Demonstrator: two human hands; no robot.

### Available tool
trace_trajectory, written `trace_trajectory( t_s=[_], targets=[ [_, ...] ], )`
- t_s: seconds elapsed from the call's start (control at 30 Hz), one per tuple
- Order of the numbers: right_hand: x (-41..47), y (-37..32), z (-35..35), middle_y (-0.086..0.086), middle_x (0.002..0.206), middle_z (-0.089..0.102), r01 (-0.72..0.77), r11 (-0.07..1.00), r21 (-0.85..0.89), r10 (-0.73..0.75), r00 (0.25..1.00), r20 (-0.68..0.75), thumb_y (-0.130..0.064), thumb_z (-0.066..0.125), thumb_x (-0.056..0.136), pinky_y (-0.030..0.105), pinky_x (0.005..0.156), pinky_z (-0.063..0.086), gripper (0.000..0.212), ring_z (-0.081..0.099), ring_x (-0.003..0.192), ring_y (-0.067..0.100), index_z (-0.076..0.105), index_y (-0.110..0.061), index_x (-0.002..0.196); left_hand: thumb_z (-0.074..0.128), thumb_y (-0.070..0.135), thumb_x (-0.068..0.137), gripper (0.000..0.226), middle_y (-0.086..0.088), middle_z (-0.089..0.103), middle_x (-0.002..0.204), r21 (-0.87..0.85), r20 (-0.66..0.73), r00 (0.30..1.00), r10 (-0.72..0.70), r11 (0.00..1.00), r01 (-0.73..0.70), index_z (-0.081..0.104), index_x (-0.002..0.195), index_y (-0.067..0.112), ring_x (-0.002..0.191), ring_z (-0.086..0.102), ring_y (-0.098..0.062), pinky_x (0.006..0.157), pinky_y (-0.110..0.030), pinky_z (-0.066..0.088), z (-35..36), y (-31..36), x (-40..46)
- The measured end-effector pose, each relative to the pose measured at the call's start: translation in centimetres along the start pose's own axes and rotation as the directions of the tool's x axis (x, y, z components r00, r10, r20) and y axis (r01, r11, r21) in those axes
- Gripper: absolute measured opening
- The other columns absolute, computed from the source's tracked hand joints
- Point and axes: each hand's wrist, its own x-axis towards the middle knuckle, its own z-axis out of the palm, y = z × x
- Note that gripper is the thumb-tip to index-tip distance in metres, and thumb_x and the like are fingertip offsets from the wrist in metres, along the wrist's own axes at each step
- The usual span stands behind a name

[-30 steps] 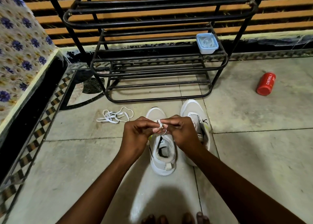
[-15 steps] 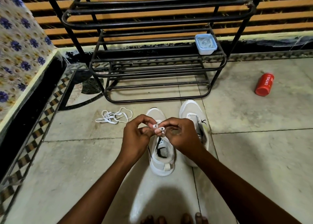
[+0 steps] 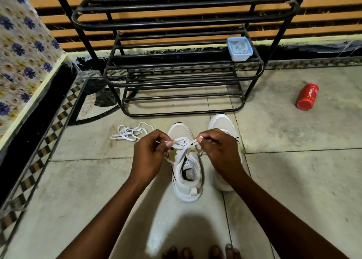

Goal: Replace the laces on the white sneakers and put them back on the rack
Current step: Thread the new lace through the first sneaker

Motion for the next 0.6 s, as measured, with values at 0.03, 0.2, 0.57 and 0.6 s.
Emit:
trace_trajectory(
  t_s=[0.03,0.2,0.57,0.6],
  targets=[
    [0.0,0.1,-0.3,-0.005,0.077,0.068,-0.027,0.999,0.034,0.027,1.000,-0.015,-0.013,0.072,0.084,0.025,0.070,0.053,0.007,0.067,0.072,0.015,0.077,-0.010,0.085,0.071,0.000,0.092,0.017,-0.006,0.071,0.067,0.034,-0.016,1.000,-0.009,0.999,0.010,0.069,0.080,0.012,0.063,0.069,-0.017,0.060,-0.021,0.049,-0.4,-0.2,0.1],
    [0.2,-0.1,-1.3,-0.005,0.068,0.066,-0.079,0.993,0.090,0.078,0.997,0.006,0.008,0.073,0.079,0.027,0.060,0.053,0.024,0.065,0.057,0.018,0.080,-0.015,0.082,0.075,0.002,0.089,0.016,-0.001,0.072,0.065,0.226,0.007,0.999,-0.031,0.974,0.029,0.070,0.083,0.016,0.062,0.071,-0.015,0.064,-0.026,0.053,-1.9,-0.8,1.3],
    [1.2,-0.7,-2.4,-0.009,0.079,0.071,0.164,0.982,-0.094,-0.138,0.962,0.238,-0.006,0.073,0.087,0.033,0.066,0.055,0.012,0.069,0.073,0.012,0.080,-0.015,0.084,0.058,0.001,0.101,0.010,-0.015,0.071,0.071,-0.088,0.085,0.954,-0.288,0.951,0.295,0.057,0.091,0.001,0.054,0.068,-0.018,0.051,-0.026,0.053,0.2,3.0,3.1],
    [1.3,-1.0,-2.3,-0.008,0.081,0.072,0.263,0.957,-0.124,-0.221,0.935,0.277,-0.006,0.071,0.086,0.032,0.070,0.054,0.012,0.068,0.076,0.010,0.079,-0.014,0.085,0.056,0.001,0.103,0.009,-0.017,0.071,0.073,-0.235,0.117,0.929,-0.351,0.899,0.369,0.055,0.095,-0.002,0.055,0.069,-0.019,0.050,-0.024,0.053,0.8,3.5,3.1]
  ],
)
